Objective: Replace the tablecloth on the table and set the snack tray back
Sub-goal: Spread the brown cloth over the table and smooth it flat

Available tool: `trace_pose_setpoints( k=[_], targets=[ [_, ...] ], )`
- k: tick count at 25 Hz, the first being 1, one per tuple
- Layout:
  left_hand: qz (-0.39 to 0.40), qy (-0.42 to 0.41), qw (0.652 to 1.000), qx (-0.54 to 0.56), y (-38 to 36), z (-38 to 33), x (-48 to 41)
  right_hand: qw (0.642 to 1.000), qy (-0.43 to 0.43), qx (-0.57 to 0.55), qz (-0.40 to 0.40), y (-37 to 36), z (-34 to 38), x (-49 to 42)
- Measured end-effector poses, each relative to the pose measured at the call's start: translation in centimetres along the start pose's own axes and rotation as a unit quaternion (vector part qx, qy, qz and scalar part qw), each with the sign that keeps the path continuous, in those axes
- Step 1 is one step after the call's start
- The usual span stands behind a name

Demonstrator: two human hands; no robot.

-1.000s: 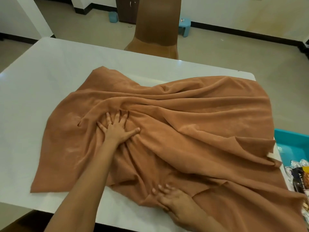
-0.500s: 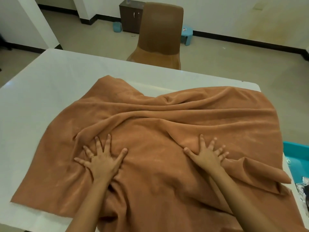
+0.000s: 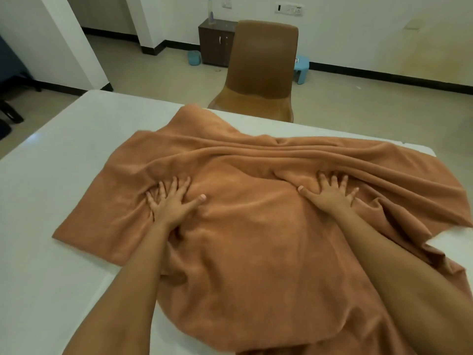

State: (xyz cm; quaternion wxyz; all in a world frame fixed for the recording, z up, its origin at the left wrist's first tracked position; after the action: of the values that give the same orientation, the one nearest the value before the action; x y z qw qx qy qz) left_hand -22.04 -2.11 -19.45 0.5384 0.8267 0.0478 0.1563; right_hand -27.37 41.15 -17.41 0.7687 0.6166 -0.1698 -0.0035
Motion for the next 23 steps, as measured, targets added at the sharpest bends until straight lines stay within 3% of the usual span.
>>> trace_pose_setpoints(
  k=[2,3,5,7,15,17,20,23],
  targets=[
    [-0.035,-0.040,0.998,0.032,0.7,0.7,-0.7,0.989,0.084,-0.030,-0.115,0.2,3.3,3.6],
    [-0.048,-0.065,0.997,0.014,0.5,0.9,-0.2,0.979,0.145,-0.062,-0.129,-1.5,5.1,7.7],
    [-0.052,-0.092,0.994,-0.021,-0.6,1.1,1.2,0.963,0.249,-0.082,-0.065,-7.4,7.9,17.9],
    [-0.068,-0.090,0.993,-0.047,-0.8,1.7,2.1,0.952,0.303,-0.015,-0.042,-12.1,7.7,25.2],
    [-0.050,-0.042,0.995,-0.075,-5.2,1.3,12.5,0.921,0.379,0.085,0.032,-11.6,-2.8,27.7],
    [0.008,-0.043,0.999,-0.027,-5.3,0.3,13.0,0.928,0.362,0.072,0.049,-10.5,-4.0,25.8],
    [0.068,-0.071,0.989,0.109,-2.0,-0.6,14.7,0.920,0.365,-0.111,0.086,-6.4,-0.9,25.4],
    [0.088,-0.234,0.964,0.088,-0.5,-6.9,20.1,0.900,0.285,-0.321,0.079,0.0,1.3,24.4]
  ],
)
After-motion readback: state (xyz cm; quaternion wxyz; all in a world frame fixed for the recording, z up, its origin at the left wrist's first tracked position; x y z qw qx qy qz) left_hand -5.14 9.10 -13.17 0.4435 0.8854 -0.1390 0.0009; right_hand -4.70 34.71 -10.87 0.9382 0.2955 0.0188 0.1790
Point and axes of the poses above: each hand's wrist, its own x-axis away from the middle knuckle, its own y-axis out of the back of the hand, z = x × y, the point moved 10 cm from there along -x, towards the middle knuckle, and after that the axes turned 3 degrees about y, right-handed, at the moved point
